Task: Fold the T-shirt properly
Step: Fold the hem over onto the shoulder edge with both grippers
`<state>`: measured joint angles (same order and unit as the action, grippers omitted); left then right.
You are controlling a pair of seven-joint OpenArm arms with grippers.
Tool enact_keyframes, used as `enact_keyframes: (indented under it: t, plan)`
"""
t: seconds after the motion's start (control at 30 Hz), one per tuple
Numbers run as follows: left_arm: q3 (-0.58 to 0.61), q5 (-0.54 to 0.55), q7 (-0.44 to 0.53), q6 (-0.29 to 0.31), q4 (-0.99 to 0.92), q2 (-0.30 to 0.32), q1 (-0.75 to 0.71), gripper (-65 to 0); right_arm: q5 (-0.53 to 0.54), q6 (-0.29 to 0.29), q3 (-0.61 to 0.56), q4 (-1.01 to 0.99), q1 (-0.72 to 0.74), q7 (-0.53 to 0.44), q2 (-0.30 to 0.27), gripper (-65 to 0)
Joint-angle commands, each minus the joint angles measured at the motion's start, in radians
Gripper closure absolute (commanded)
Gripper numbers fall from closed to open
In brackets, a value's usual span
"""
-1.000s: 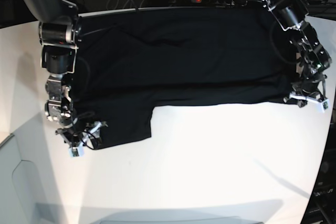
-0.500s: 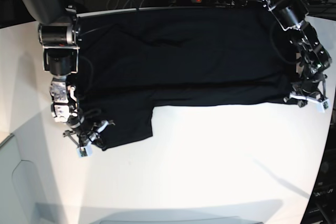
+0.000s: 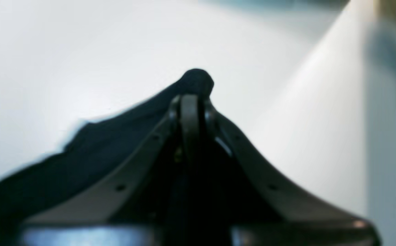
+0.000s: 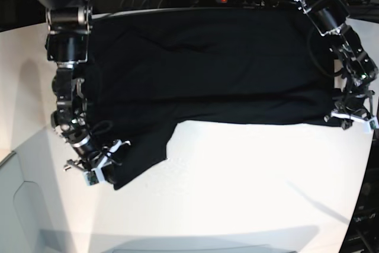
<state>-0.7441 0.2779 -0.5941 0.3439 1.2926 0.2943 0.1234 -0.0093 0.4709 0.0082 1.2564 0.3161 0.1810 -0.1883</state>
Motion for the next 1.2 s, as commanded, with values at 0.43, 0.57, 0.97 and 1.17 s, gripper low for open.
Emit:
enact_keyframes:
  t: [0.43,0.57,0.97,1.17]
  plan:
    - [-0.093,0.093,0.020,0.002,0.111,0.000,0.009,-0.1,0.015,0.001,0.194,0.478,-0.147,-0.022,0.063,0.0]
    - [-0.093,0.120,0.020,0.002,0.123,0.000,-0.012,-0.1,0.015,0.001,0.194,0.570,-0.226,-0.022,0.063,0.0]
    - [-0.093,0.122,0.024,0.004,0.206,-0.005,-0.097,-0.1,0.016,0.001,0.224,0.770,-0.525,-0.033,0.125,0.0]
    - [-0.119,0.122,0.027,0.004,0.246,-0.027,-0.158,-0.1,0.016,0.002,0.324,0.768,-0.645,-0.128,0.200,0.0]
